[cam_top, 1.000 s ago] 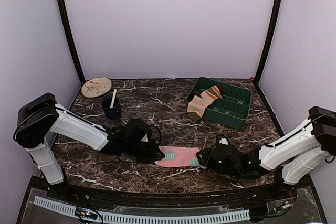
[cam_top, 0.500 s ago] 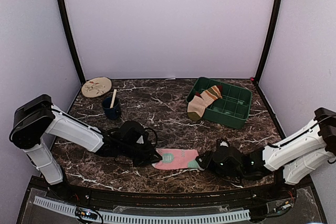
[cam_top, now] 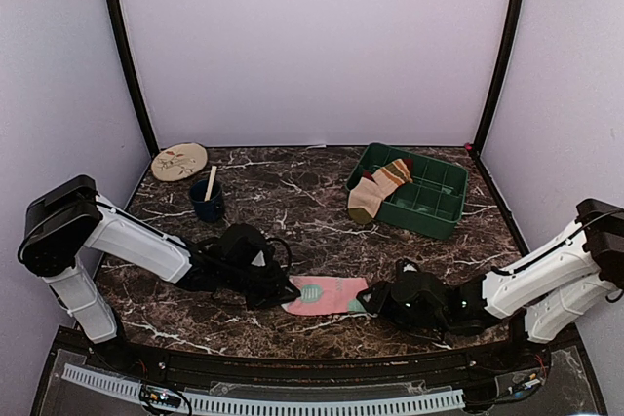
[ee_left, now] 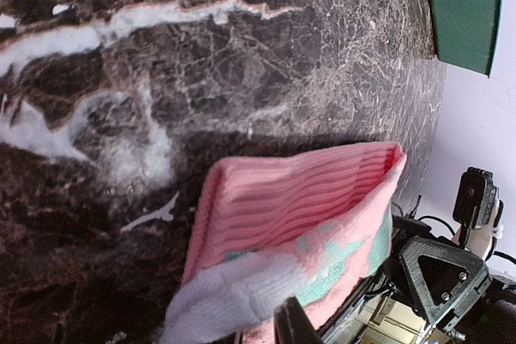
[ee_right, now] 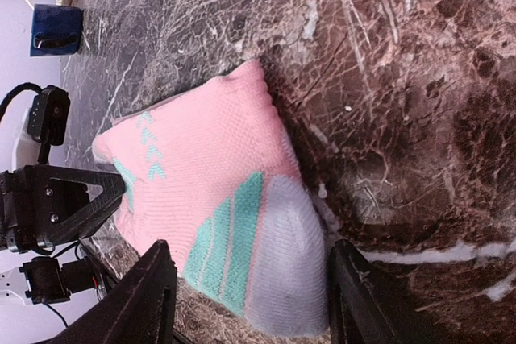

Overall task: Roll the socks
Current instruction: Smooth out the sock at the center of the board, then pass from the left arm to the right

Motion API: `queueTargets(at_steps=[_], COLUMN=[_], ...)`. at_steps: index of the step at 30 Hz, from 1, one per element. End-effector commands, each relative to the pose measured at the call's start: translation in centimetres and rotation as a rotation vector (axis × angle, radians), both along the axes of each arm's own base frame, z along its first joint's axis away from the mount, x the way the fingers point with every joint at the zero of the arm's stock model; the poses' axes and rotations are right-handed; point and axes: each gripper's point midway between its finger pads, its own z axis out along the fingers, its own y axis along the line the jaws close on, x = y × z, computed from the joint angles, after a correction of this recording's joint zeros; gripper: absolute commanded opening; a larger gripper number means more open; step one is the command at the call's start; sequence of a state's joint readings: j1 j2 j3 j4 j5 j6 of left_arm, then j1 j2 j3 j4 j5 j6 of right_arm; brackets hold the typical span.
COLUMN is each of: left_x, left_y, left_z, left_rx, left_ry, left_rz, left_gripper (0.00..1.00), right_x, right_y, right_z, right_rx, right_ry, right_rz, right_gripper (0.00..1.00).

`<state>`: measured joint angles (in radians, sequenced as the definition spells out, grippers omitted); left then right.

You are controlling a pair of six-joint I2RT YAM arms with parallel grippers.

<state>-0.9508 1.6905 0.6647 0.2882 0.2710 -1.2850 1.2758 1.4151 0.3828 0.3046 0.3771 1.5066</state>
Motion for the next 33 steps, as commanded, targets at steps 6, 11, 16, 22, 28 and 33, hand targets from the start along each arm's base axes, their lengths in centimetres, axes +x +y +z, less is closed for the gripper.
queueTargets(at_steps=[6,11,16,22,28,33], left_x=[-4.4,-4.7,-4.8,-5.0,-4.9,-4.9], left_y=[7.5,8.4,8.5,8.2,7.8,7.4], left_z=[-6.7,-6.8,-6.9,-7.2,-7.0,-7.1], left_rx=[0.292,0.286,0.274,0.261,0.248,0.244], left_ry=[0.217,0.231,0.243,0.260,0.271,0.277], left_rz=[0.068,0.101,0.112,0.107,0.108,0.096], left_gripper=[0.18,0.18,0.18,0.18,0.18,0.18], right_x=[-2.3,-2.6,-2.9,-3.3,-3.7,-3.7], right_y=[-2.3,-3.0,-2.7,-1.5,-1.2,-1.4], right_z=[-3.3,-3.1,-3.3,-3.8,-4.0,-4.3], right_rx=[-0.042,-0.015,0.004,0.028,0.060,0.086], right_ry=[0.121,0.128,0.137,0.151,0.173,0.182], right_rz=[0.005,-0.015,-0.003,0.035,0.045,0.032], right_gripper=[0.58,0.58,0.57,0.57,0.57,0.57])
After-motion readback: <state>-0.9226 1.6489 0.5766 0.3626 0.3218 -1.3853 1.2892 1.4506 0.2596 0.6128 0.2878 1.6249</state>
